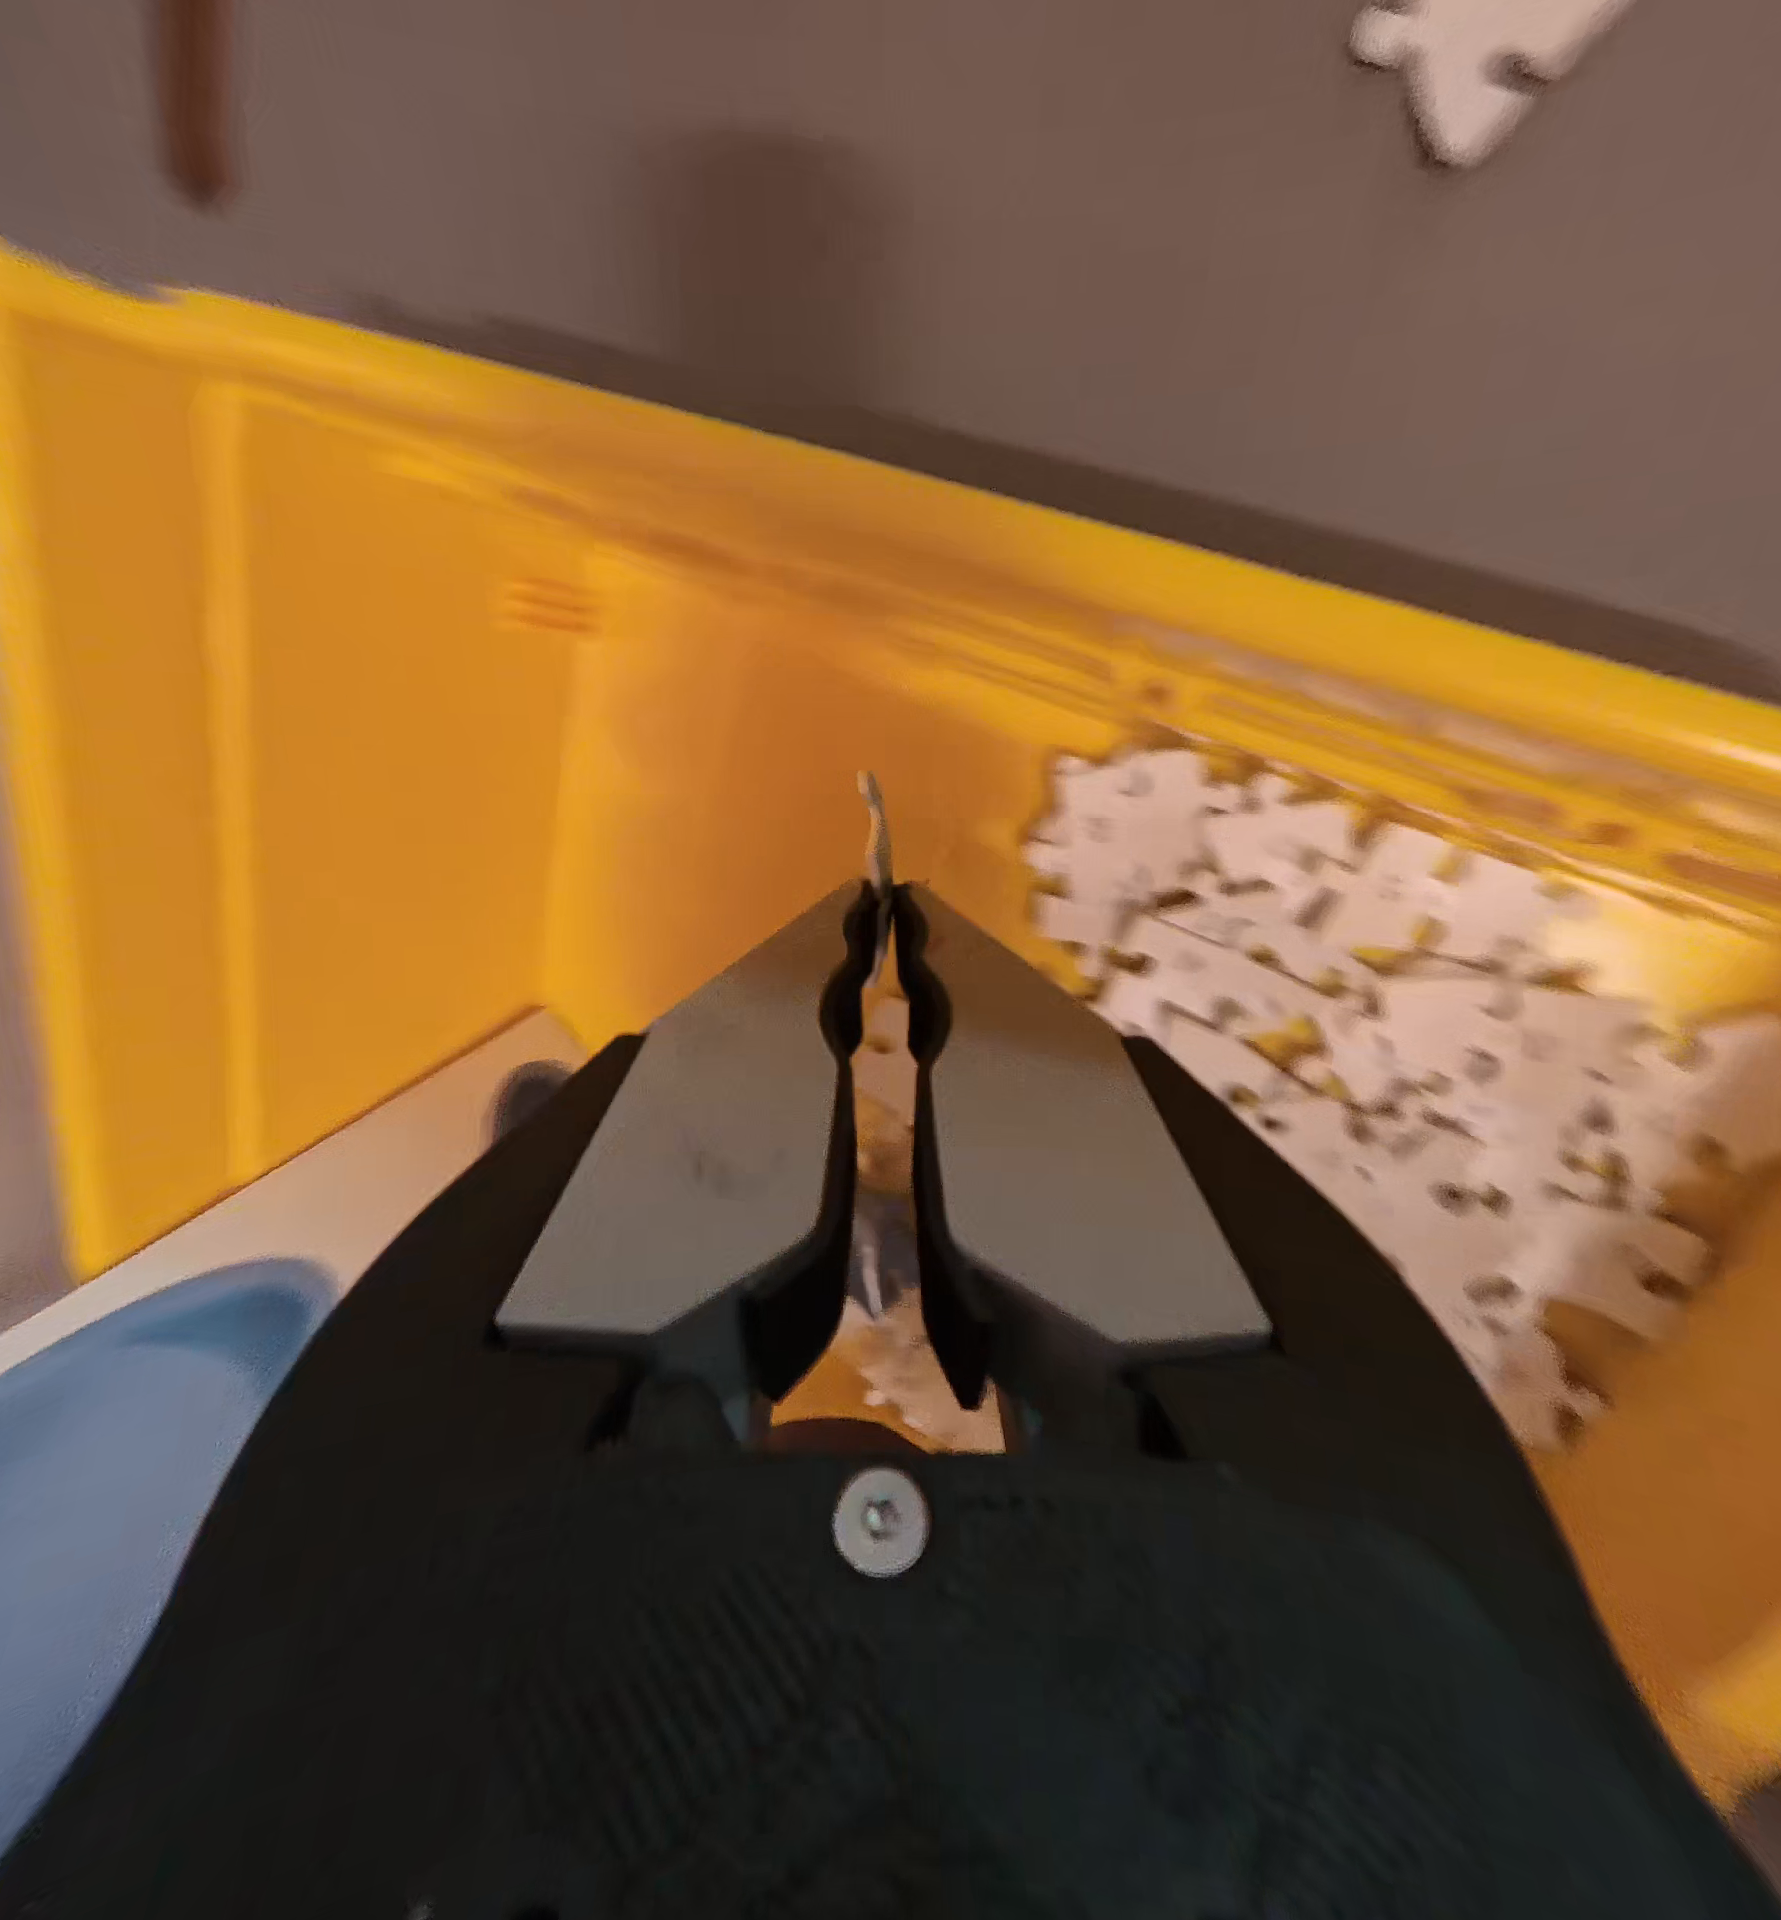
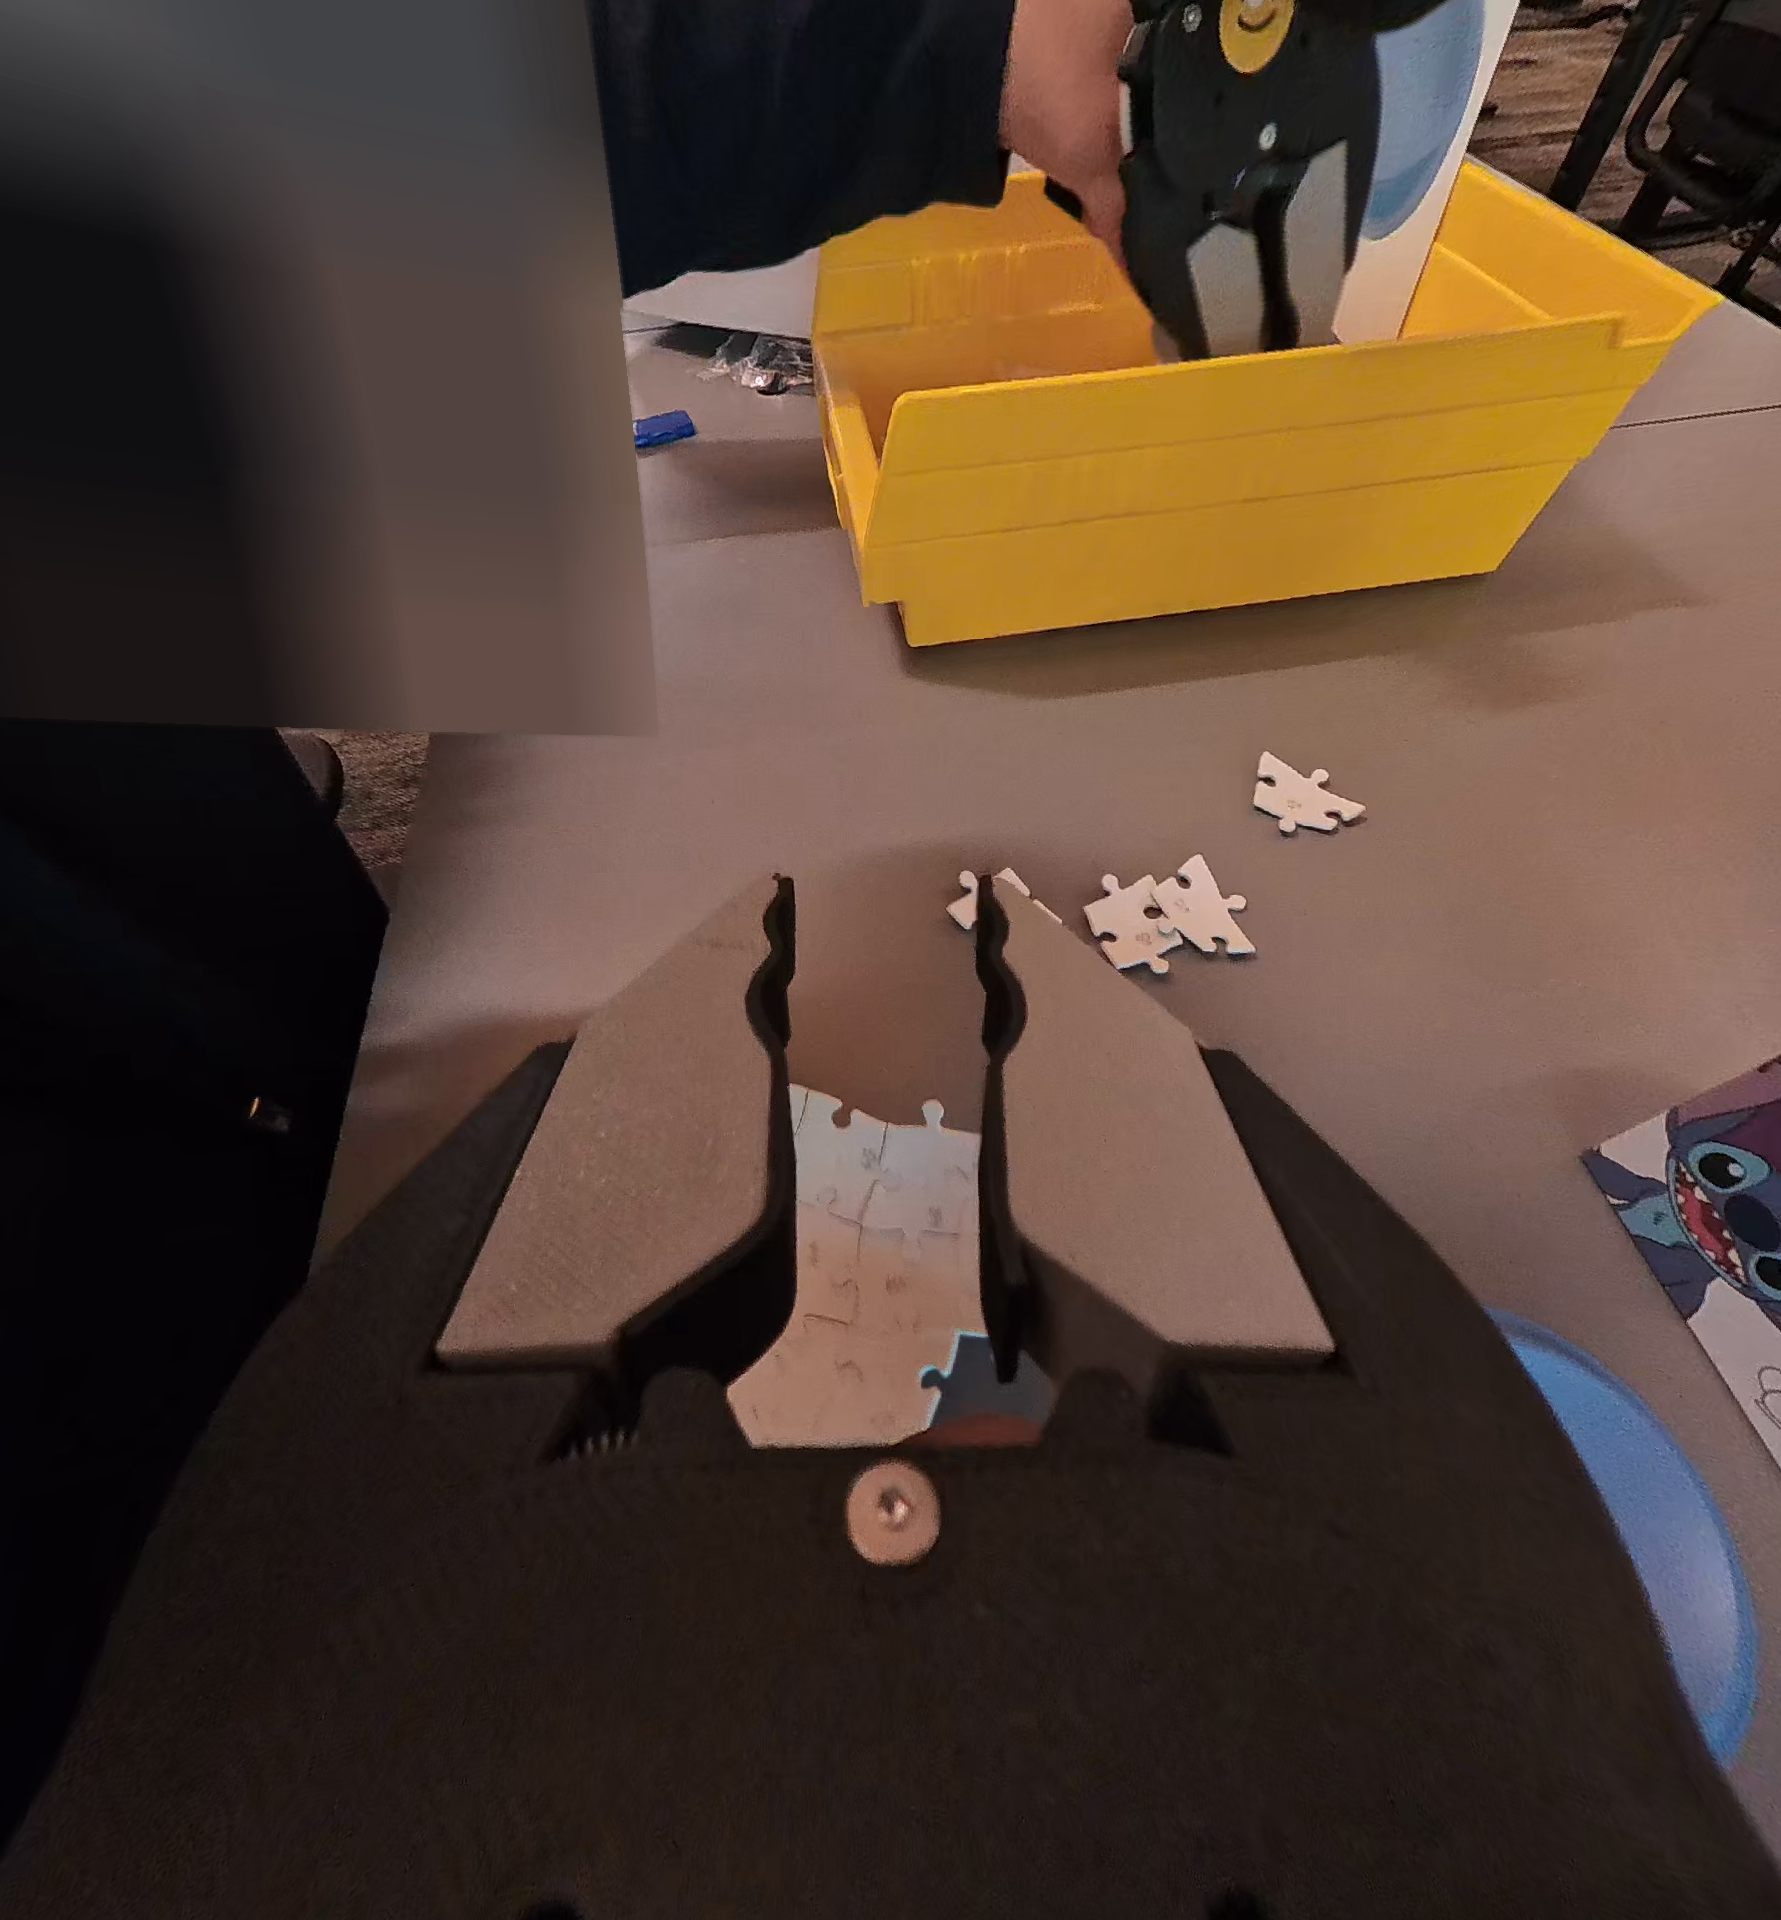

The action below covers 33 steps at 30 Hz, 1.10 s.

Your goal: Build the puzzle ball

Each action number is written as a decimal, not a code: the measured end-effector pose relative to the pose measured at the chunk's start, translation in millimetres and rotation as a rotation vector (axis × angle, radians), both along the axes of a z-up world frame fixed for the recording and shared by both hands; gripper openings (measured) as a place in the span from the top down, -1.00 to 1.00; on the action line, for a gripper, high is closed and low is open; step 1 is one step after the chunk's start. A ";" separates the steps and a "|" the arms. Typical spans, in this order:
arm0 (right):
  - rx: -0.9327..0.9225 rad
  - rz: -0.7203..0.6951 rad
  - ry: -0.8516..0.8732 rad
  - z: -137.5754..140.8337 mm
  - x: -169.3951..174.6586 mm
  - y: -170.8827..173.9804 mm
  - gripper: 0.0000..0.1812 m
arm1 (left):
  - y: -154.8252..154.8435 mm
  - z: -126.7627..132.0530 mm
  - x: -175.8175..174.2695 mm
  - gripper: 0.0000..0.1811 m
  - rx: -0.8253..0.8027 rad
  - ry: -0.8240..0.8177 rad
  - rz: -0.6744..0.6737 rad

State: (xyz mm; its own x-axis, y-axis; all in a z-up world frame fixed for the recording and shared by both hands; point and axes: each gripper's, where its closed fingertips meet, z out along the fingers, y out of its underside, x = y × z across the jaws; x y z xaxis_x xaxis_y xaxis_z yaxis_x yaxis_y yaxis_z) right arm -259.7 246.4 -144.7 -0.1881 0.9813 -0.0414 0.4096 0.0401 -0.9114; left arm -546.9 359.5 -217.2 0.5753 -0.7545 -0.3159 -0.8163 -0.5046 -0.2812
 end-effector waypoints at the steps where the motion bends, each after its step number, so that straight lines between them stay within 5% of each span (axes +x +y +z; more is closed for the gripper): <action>1: 0.002 -0.002 -0.001 -0.6 0.9 0.7 0.65 | 9.2 4.2 -6.1 1.00 0.067 0.024 0.041; 3: 0.000 -0.003 0.001 -0.9 2.4 1.6 0.65 | 7.7 -0.5 -15.3 0.95 0.094 0.124 0.058; 6: -0.002 0.001 0.006 0.3 3.5 2.8 0.66 | -11.5 -19.0 -29.4 0.59 0.037 0.322 0.053; 7: -0.002 0.004 0.009 1.1 3.5 2.8 0.66 | -15.2 -22.5 -30.2 0.76 0.032 0.351 0.051; 9: -0.001 0.010 0.015 3.0 3.6 1.8 0.66 | -19.5 -23.3 -26.1 0.80 0.030 0.336 0.044; 11: 0.001 0.015 0.021 4.7 3.9 0.2 0.66 | -21.3 -16.0 -21.1 0.52 0.015 0.250 0.082; 17: 0.002 -0.006 0.037 7.8 8.8 2.2 0.66 | -29.8 36.5 -38.9 0.41 0.051 0.090 0.267; 21: -0.003 -0.010 0.047 8.9 10.4 2.7 0.66 | -69.6 34.7 -70.0 0.28 -0.043 0.113 0.468; 25: 0.001 0.000 0.040 6.8 10.0 0.9 0.66 | -101.4 27.8 -74.2 0.20 -0.077 0.059 0.529; 31: 0.001 0.012 0.046 8.5 10.9 -2.3 0.66 | -107.5 11.4 -76.2 0.24 -0.075 0.145 0.462; 33: 0.011 0.015 0.047 9.2 11.8 -4.0 0.66 | -101.0 4.7 -78.0 0.48 -0.074 0.185 0.424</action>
State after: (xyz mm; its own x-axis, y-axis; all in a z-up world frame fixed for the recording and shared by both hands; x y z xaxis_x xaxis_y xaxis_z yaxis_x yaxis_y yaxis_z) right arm -247.9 242.4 -135.5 -0.2042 0.9787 -0.0215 0.3651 0.0558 -0.9293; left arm -624.9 258.4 -212.6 0.7765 -0.4894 -0.3968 -0.5669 -0.8176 -0.1009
